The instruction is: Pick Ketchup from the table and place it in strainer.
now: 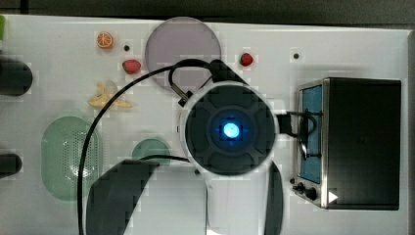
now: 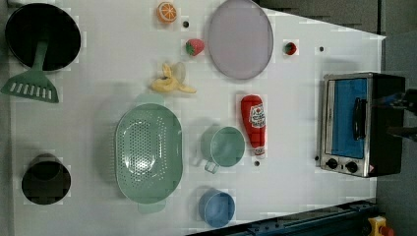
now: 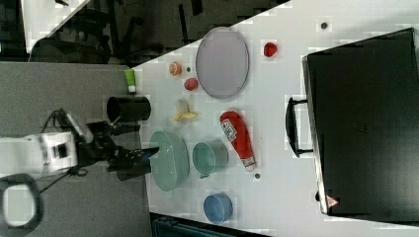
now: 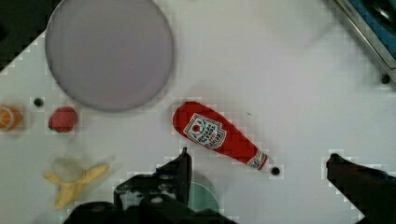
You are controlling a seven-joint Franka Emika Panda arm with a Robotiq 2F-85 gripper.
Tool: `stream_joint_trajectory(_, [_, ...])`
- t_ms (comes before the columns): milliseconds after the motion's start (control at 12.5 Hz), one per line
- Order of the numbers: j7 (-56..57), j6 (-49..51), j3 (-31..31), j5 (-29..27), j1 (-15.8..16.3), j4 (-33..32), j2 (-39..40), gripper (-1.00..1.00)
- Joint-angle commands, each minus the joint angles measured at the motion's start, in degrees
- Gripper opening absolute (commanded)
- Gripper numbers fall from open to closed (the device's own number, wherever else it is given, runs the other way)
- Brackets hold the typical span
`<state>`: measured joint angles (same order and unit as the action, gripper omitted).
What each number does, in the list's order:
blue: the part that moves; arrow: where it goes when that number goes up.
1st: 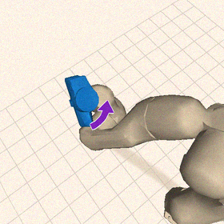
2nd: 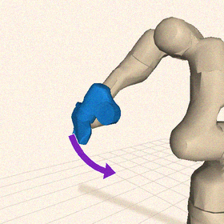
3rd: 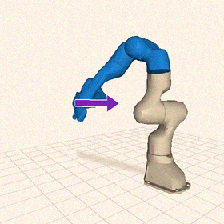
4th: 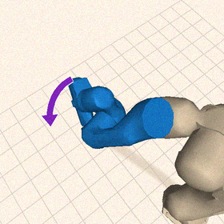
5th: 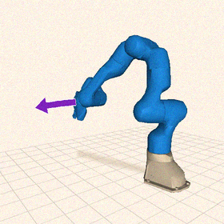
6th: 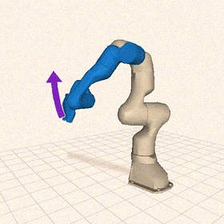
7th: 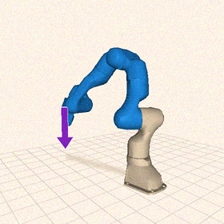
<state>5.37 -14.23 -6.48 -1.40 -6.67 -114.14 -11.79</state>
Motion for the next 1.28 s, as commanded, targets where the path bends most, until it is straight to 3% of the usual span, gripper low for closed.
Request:
stream_joint_trajectory(80, [14.1, -6.3, -1.8, 0.0, -0.4, -6.4, 4.4, 1.0])
stream_joint_trajectory(800, [50.5, -33.5, -4.3, 0.0, -0.1, -20.4, 15.1, 1.0])
stream_joint_trajectory(1280, [50.7, -44.6, -4.3, 0.0, 0.0, -22.9, 25.7, 1.0])
